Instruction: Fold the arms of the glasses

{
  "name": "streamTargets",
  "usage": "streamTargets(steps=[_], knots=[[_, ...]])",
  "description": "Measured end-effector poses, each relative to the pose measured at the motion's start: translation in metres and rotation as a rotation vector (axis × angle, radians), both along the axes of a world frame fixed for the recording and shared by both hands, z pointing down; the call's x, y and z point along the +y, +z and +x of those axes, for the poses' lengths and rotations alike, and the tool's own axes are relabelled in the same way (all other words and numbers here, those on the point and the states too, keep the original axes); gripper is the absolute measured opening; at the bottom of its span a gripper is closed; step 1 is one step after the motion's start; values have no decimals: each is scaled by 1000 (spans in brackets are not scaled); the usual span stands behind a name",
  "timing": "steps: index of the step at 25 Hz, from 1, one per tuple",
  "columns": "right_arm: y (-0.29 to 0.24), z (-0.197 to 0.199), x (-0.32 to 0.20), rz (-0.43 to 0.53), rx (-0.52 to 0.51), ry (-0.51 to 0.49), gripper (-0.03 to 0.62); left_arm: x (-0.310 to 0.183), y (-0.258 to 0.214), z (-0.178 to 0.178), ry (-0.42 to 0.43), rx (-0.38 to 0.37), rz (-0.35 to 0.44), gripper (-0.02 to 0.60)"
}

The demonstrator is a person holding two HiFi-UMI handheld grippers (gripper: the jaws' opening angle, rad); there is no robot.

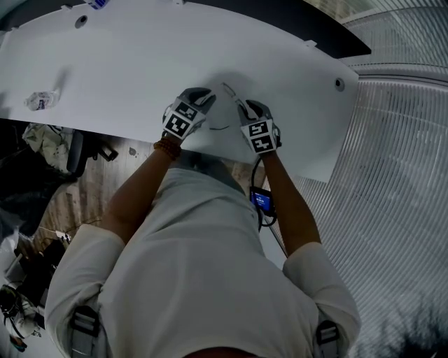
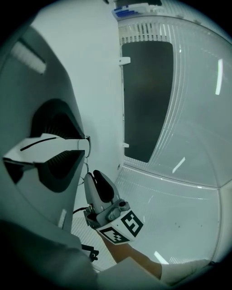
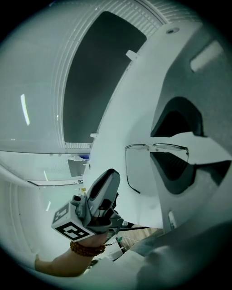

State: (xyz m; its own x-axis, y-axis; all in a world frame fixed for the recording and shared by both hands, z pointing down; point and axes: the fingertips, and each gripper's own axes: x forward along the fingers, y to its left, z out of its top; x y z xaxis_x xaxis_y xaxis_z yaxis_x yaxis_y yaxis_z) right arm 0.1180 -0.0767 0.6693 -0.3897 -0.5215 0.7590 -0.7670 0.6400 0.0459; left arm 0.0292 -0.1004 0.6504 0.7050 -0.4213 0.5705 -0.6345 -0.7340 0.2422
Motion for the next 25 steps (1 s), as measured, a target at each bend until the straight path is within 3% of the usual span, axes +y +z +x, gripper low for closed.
streamTargets(steps=[6, 25], knots=[[27, 4, -5, -55, 40, -38, 104, -3, 23, 5, 15, -38, -45, 87], [32, -32, -24, -149, -35, -136, 89, -5, 34, 2, 14, -57, -57, 84]])
